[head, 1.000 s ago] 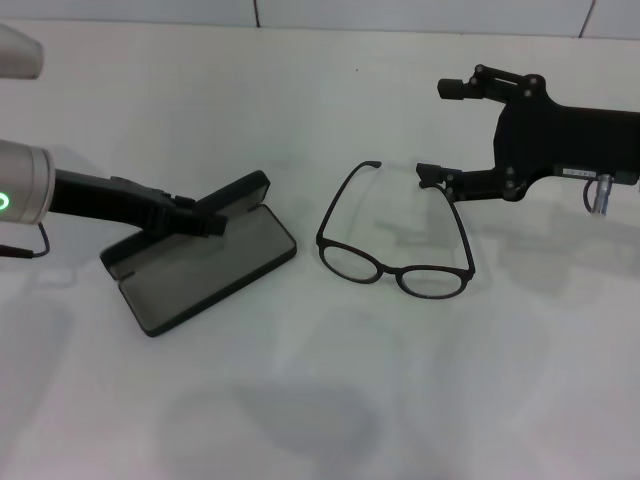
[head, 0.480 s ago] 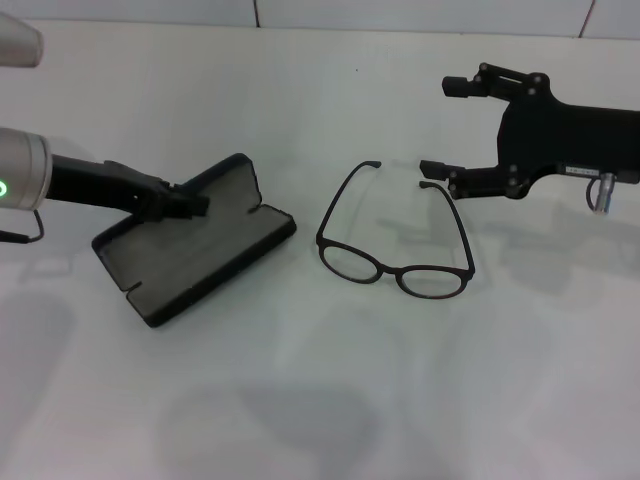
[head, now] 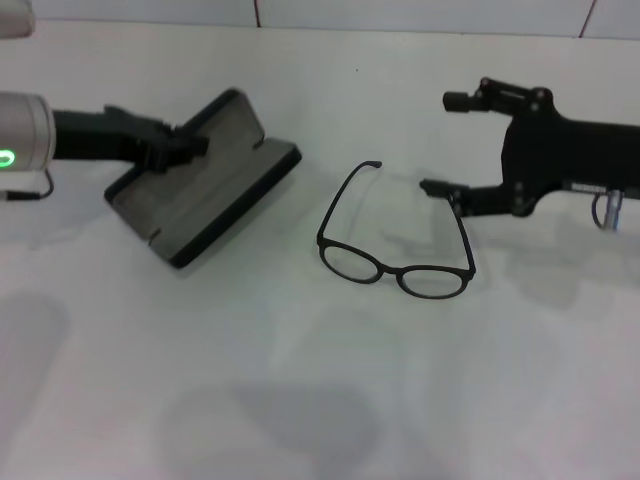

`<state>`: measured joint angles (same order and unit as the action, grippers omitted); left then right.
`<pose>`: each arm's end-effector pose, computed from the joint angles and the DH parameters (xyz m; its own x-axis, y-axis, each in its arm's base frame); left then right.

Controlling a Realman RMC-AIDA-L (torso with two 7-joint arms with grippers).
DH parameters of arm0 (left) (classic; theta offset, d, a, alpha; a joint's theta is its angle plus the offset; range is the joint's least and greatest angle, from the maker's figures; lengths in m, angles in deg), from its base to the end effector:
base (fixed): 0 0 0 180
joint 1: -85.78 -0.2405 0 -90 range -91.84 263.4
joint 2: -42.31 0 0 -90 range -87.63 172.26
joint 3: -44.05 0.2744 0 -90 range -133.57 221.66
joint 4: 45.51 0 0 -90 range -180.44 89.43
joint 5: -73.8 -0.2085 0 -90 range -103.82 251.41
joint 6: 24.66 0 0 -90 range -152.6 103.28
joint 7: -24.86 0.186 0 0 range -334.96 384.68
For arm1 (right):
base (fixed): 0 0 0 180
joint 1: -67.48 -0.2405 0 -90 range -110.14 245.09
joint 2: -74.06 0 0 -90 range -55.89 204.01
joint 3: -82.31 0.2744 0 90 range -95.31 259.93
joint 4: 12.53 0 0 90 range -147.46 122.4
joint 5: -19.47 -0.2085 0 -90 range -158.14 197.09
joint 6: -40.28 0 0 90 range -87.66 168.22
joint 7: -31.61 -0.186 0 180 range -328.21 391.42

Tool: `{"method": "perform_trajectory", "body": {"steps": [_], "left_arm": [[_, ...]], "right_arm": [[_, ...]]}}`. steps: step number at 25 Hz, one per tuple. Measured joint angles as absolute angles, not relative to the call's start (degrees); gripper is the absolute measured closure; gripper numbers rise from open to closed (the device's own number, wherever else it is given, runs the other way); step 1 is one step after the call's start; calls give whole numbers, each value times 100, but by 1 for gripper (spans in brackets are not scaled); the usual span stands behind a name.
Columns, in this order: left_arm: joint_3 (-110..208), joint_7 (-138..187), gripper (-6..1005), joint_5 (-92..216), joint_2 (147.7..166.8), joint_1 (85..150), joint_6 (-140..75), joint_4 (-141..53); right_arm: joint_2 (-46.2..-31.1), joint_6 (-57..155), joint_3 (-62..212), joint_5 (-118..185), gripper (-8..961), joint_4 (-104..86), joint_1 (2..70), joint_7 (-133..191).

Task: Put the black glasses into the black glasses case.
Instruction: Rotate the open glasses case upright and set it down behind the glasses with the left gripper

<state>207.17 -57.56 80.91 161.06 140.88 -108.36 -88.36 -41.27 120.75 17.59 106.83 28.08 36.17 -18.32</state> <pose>-0.2789 0.4273 -0.0086 0.7847 0.5282 0.3244 0.6189 -0.6973 -0.3617 0.1958 0.3823 -0.0394 0.8518 0.3017 -0.4282 0.0975 -0.8945 -0.4363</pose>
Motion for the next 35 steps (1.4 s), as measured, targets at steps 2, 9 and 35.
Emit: {"method": "perform_trajectory", "body": {"steps": [2, 9, 35], "left_arm": [[20717, -5484, 790, 8353, 16084, 14080, -10812, -8697], [20717, -4636, 791, 8548, 15974, 14333, -10453, -8255], [20717, -2649, 794, 6795, 16173, 15298, -10238, -8156]], "right_arm": [[-4126, 12266, 1645, 10691, 84, 2924, 3724, -1832], [-4125, 12815, 1337, 11252, 84, 3186, 3883, -1828], [-4135, 12784, 1377, 11263, 83, 3258, 4262, -1803]]}}
